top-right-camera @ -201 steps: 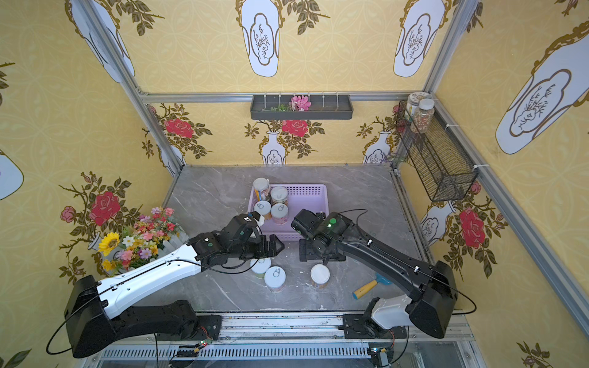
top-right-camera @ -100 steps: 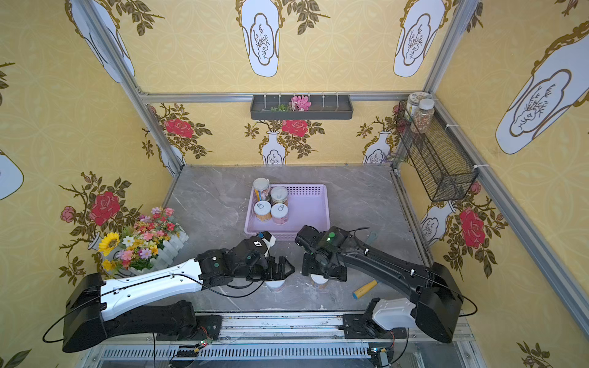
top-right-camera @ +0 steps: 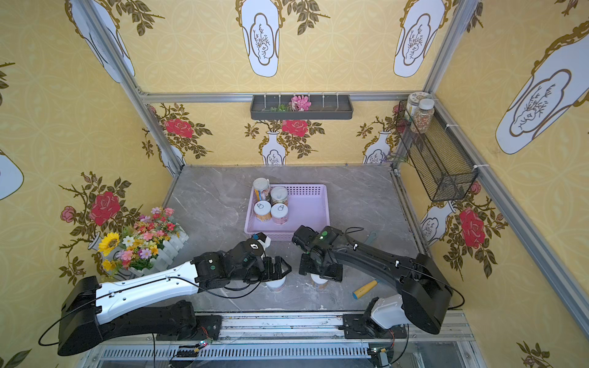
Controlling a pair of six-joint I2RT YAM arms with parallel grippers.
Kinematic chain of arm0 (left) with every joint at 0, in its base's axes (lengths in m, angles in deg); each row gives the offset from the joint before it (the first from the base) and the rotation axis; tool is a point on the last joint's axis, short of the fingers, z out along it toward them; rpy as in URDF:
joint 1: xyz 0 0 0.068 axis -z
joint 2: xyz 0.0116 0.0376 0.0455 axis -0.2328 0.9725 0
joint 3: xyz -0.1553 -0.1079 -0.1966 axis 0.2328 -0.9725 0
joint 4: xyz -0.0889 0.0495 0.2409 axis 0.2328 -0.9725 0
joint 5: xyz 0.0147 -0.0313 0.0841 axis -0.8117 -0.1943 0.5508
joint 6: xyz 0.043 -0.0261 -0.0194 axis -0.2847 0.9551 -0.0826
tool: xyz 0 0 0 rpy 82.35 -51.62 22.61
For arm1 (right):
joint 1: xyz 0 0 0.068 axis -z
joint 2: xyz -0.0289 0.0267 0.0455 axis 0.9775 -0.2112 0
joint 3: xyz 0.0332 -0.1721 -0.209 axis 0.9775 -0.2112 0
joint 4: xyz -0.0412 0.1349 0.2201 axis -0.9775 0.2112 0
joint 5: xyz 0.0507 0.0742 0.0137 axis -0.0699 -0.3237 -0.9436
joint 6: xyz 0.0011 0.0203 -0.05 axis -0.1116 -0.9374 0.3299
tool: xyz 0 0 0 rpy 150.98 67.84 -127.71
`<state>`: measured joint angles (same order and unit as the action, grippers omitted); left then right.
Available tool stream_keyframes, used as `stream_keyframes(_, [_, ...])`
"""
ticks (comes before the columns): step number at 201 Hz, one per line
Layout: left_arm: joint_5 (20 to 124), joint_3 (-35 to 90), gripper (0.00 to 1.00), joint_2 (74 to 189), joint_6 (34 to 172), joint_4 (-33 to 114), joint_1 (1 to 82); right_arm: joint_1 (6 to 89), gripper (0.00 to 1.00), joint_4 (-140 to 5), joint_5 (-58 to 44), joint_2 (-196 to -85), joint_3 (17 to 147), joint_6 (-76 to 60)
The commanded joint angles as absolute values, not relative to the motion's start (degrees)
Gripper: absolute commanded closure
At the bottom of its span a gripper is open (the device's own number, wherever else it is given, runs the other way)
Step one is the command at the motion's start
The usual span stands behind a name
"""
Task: Put the canned food in the basket
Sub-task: Pick up the canned food from the center of the board, then place the canned food in the basket.
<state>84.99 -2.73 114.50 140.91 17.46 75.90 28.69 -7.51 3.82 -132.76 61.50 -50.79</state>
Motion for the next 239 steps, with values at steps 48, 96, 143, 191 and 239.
stream_keyframes(48, [85.4,-2.3,0.0,115.0,140.3,16.8,75.9,29.6,0.11,-10.1,3.4,-133.5,59.7,-51.1])
stream_keyframes(96, [85.5,-1.7,0.0,115.8,139.7,16.8,75.9,29.6,0.16,-9.9,2.9,-132.5,58.7,-52.0])
stream_keyframes(143, [85.6,-1.5,0.0,116.3,139.7,16.9,75.9,29.6,0.21,-10.0,3.1,-132.0,58.3,-52.4])
stream_keyframes(191, [85.9,-1.0,0.0,116.8,139.5,16.6,75.9,29.6,0.26,-9.6,3.4,-131.3,58.2,-52.5])
stream_keyframes(239, [86.4,-1.7,0.0,115.6,142.2,18.3,73.9,29.6,0.3,-1.0,6.8,-129.0,64.5,-51.6])
